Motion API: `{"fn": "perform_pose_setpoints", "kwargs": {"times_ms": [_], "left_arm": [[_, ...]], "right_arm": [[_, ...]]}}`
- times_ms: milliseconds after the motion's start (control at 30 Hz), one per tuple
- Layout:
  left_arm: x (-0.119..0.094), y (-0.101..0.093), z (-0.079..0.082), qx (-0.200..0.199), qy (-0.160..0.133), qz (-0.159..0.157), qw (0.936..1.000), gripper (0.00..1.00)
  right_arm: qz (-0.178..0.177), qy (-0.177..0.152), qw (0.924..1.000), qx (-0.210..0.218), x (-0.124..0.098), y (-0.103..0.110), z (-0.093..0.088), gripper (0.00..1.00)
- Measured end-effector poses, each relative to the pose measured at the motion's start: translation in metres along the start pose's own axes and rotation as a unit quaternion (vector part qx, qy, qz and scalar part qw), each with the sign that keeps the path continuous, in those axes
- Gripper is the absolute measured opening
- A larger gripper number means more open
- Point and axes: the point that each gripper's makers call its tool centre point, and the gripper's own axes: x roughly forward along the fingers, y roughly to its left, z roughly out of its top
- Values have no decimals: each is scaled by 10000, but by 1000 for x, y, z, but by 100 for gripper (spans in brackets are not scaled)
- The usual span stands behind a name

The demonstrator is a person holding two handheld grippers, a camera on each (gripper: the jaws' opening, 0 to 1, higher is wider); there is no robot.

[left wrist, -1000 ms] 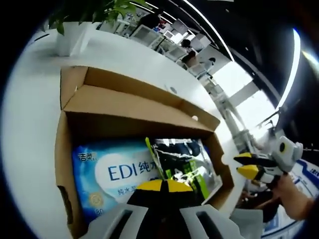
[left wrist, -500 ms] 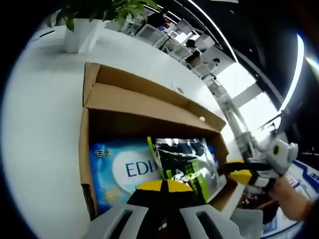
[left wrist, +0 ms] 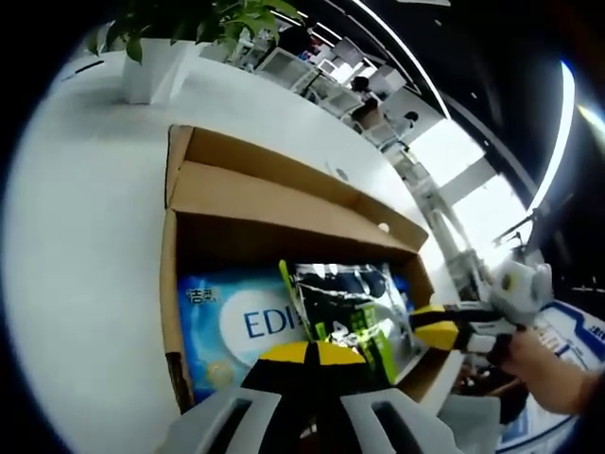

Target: Operate the shoe box by opening the lid, removing the specified soft item, and placing it in the target area until the item is outside and the box remains undamaged.

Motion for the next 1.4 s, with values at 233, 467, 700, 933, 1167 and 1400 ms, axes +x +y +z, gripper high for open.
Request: {"fn": "perform_pose_setpoints", "kwargs": {"times_ms": [233,467,700,933,1167,1400], "left_arm": [[1,1,-1,65,21,56,10000,0],[0,2,0,104,0,114,9999,0],[-6,-1,0,67,-40,100,9999,0],[-11,-9,3,42,-110,60,9999,0],[-19,-21,6,19,-200,30,9998,0],[-28,-39,11,40,-287,56,9996,0]], "right_arm": [[10,-80,9995,314,4,-2,3,11],[-116,-141,9994,299,4,-7,5,1],[-158,-224,9989,368,4,-5,8,0],[-173,-288,9985,442,-5,-2,10,0],[-127,-382,9980,483,-17,1,18,0],[-45,-460,9979,463,-34,5,24,0]]}}
